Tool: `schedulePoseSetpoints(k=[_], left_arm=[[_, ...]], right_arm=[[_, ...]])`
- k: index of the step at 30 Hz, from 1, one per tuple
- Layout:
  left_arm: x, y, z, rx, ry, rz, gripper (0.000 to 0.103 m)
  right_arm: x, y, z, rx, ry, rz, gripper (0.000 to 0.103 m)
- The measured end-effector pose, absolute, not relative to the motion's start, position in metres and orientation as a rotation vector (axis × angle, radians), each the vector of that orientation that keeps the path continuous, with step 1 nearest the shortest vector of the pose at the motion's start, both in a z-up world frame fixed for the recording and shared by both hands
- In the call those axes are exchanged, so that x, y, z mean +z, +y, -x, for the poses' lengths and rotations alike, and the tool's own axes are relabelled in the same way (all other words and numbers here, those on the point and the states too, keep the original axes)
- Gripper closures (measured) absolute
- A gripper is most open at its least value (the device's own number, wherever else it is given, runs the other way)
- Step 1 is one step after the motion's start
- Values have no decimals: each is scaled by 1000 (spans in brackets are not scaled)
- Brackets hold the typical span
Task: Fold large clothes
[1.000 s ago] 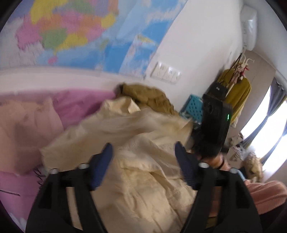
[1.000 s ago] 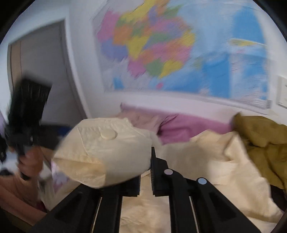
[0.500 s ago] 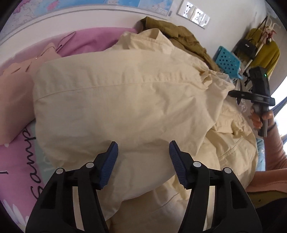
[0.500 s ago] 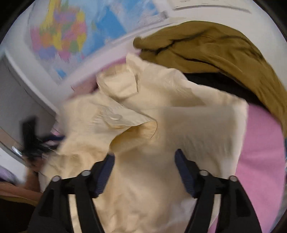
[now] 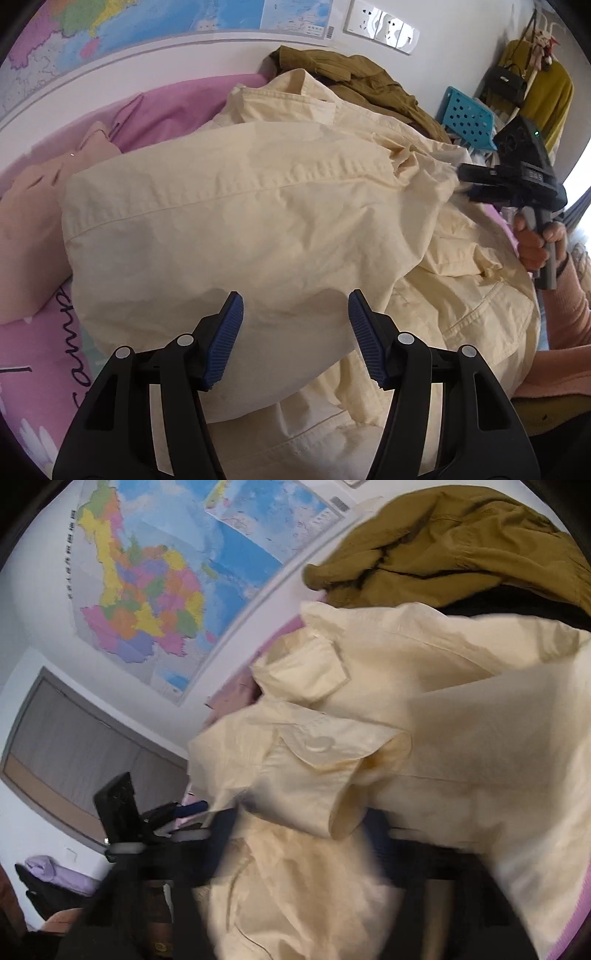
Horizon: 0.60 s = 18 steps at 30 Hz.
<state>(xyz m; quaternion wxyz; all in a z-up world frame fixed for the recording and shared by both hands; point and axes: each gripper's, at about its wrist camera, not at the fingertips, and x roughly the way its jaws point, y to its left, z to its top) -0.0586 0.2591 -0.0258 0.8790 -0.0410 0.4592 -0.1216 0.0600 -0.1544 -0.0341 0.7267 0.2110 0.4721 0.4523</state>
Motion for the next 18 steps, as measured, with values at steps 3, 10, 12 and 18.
schedulePoseSetpoints(k=[3, 10, 12, 18], left_arm=[[-24, 259, 61, -253, 952, 87, 45], [-24, 265, 53, -231, 936, 99, 38], [-35, 270, 44, -184, 972, 103, 38], [-37, 290, 53, -196, 979, 186, 39]], right_arm=[[-16, -162, -50, 938, 953, -387, 98], [-10, -199, -51, 768, 909, -343, 99], [-29, -193, -56, 692, 969, -285, 98], [-24, -193, -46, 608, 944, -224, 65]])
